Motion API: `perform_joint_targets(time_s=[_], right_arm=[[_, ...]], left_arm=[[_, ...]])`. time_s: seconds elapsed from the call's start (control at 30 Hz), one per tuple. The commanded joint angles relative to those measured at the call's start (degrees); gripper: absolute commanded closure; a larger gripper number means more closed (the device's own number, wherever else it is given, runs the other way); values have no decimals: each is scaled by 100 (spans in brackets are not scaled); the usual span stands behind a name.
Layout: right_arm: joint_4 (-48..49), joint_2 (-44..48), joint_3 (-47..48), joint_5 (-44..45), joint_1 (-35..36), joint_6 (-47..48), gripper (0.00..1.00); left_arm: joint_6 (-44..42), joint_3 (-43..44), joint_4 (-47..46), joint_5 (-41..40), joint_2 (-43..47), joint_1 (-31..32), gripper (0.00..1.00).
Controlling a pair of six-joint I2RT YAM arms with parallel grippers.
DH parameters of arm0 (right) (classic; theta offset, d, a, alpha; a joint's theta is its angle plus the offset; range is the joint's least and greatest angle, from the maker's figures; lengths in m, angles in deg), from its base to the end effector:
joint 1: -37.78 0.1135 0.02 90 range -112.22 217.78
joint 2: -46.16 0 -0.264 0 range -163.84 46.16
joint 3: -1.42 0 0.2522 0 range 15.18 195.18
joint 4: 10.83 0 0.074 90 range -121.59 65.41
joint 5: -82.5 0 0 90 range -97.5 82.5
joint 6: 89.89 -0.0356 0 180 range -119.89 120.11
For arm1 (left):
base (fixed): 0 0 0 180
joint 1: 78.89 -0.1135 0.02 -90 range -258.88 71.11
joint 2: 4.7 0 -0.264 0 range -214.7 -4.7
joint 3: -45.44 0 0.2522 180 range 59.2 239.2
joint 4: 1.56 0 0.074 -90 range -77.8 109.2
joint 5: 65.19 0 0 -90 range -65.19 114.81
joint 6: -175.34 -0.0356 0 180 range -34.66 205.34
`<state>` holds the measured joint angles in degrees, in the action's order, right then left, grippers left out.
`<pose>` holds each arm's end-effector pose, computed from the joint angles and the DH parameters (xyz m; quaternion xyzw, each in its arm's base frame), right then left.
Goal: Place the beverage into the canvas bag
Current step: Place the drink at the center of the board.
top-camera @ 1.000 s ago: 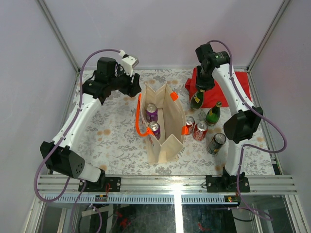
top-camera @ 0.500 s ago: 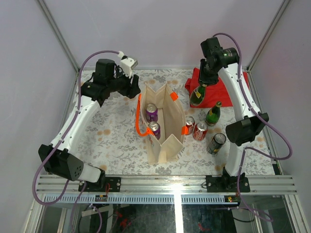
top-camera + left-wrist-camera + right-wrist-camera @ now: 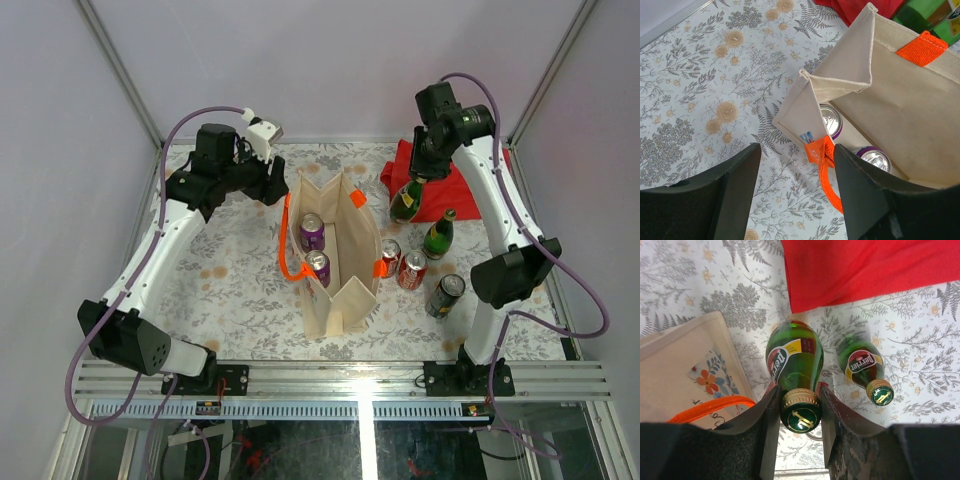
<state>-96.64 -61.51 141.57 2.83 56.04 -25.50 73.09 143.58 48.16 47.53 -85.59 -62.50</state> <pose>0.3610 0.1124 0.4130 0.0889 0.9416 0.0378 0.3225 0.2927 -0.1004 0.3916 0.3044 0.8093 -0.1896 0.4652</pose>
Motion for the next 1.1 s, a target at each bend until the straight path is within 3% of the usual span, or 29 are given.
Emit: perform_joint_targets(time_s=[0.0,0.4,1.07], right_arm=[[761,462,-443,-151,-15,-25,100],[1171,347,-1345,-234,-11,129,100],[737,-18,-1524,-199,2,296,100]], left_arm=[[25,-25,-195,73,130,-11,40],[77,-104,-195,31,186,-17,40],[118,-244,-195,37,339,-4,40]])
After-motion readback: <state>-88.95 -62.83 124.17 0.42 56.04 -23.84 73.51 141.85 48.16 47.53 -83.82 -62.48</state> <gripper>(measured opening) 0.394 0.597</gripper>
